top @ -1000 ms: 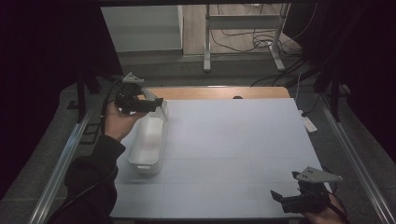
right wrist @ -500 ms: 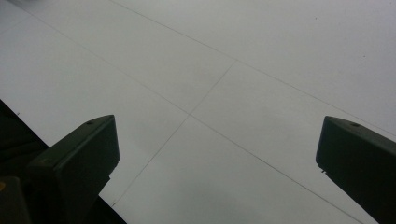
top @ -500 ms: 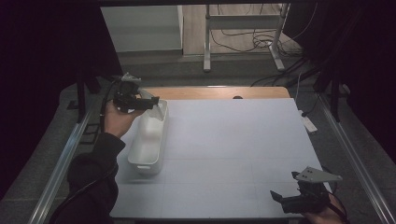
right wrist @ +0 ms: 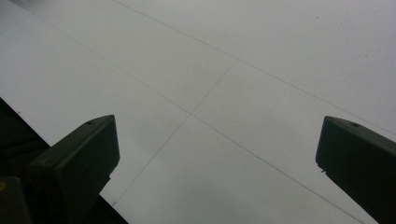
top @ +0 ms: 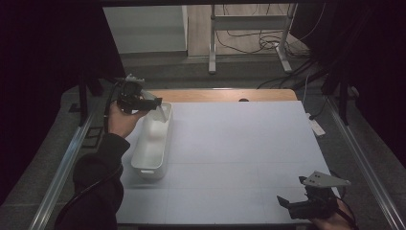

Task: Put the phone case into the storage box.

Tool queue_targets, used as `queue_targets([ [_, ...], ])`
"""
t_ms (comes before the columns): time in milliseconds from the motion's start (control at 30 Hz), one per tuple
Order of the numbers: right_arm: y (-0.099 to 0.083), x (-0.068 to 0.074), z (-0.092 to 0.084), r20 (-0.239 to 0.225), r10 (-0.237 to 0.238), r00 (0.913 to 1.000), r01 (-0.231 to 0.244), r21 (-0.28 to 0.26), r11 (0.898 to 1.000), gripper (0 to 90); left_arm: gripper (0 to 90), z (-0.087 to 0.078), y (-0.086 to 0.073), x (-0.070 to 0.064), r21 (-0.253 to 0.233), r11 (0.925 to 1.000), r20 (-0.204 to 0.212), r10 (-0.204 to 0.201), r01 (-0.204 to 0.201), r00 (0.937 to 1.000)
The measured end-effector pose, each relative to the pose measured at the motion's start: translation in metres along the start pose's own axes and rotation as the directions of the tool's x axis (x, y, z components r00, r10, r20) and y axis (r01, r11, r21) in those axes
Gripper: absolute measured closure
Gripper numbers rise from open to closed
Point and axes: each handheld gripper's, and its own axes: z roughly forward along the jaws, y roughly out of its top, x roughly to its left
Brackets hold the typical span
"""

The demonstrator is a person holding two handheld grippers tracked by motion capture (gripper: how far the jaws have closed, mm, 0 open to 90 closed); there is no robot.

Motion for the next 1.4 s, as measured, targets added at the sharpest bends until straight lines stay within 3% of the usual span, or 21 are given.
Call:
queue_targets([
  [1400, 0.000, 0.001, 0.000, -0.010, -0.009, 0.9999, 0.009, 0.005, 1.000, 0.0, 17.2, 0.055, -0.008, 0.011, 0.063, 0.9970, -0.039, -0.042, 0.045, 0.9983],
])
